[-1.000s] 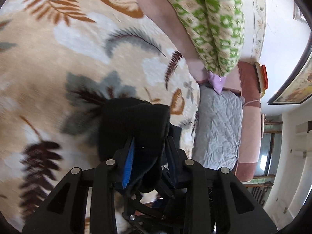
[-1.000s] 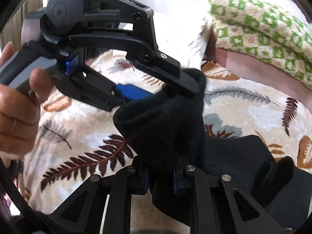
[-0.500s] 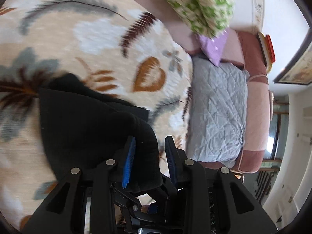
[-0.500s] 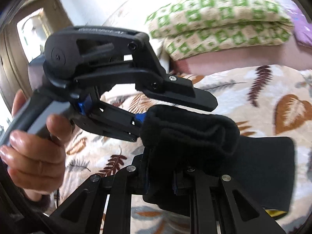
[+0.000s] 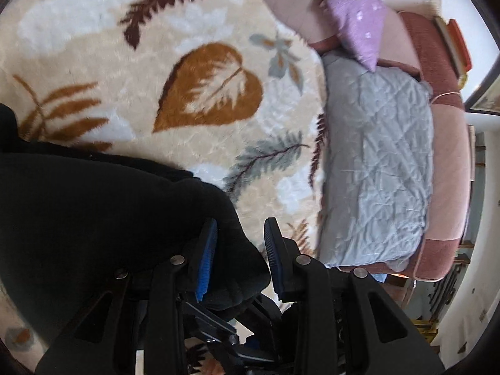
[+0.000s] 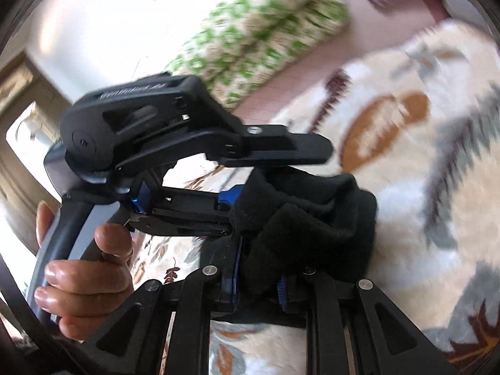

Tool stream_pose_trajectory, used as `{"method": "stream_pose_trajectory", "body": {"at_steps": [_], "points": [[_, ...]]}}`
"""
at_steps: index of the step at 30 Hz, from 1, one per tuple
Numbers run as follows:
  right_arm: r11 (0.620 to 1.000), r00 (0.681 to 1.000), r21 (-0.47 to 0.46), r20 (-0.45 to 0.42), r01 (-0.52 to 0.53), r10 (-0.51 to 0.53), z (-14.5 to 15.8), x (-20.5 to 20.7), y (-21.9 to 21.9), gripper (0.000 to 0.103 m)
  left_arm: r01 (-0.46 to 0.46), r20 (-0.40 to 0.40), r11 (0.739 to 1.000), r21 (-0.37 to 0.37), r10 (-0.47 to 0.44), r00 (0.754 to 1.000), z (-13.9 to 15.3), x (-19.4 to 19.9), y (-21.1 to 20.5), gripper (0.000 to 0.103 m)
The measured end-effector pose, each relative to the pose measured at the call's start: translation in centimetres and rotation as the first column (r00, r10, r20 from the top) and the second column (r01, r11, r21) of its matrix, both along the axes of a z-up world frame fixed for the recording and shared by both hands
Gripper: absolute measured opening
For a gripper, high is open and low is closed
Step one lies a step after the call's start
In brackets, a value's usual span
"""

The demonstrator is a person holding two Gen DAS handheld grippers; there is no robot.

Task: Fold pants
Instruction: 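Grasp the pants bundle with the left tool while the right tool lifts its edge, then fold the held edge over with the right tool toward the left tool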

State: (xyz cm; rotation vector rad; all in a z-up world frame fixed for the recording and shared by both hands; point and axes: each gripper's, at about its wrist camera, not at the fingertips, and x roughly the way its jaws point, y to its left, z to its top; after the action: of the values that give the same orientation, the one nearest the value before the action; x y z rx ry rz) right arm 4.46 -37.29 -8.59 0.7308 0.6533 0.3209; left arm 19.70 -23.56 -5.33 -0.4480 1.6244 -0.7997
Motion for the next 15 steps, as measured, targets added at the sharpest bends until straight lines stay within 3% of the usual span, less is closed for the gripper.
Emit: {"method": "stream_pose_trajectory", "body": {"at_steps": [4, 7, 13, 15], "points": [[0.994, 0.997, 0.111, -0.072, -0.003, 0.011, -2.8, -0.4, -1.2, 0.021, 0.002, -0.031, 1.000, 0.023, -0.001, 1.000, -1.4, -0.2, 0.3, 0.028], [0.992, 0.997, 0.128, -0.076, -0.008, 0.018, -2.8, -0.7, -1.3, 0.024, -0.005, -0.018, 1.000, 0.014, 0.005, 1.000, -0.5, -0.4, 0.9, 0.028], [0.990, 0.997, 0.135, -0.059, -0.031, 0.040, -1.2, -2.9, -1.3, 0.038, -0.016, 0.166, 1.000, 0.027, 0.012, 0.986, 5.4, -0.7, 3.4, 0.028], [0.990, 0.998, 0.138, -0.059, -0.002, 0.010, -0.7, -4.2, -2.0, 0.043, -0.035, 0.197, 0.999, 0.027, 0.029, 0.980, 6.7, -0.7, 4.8, 0.035]]}}
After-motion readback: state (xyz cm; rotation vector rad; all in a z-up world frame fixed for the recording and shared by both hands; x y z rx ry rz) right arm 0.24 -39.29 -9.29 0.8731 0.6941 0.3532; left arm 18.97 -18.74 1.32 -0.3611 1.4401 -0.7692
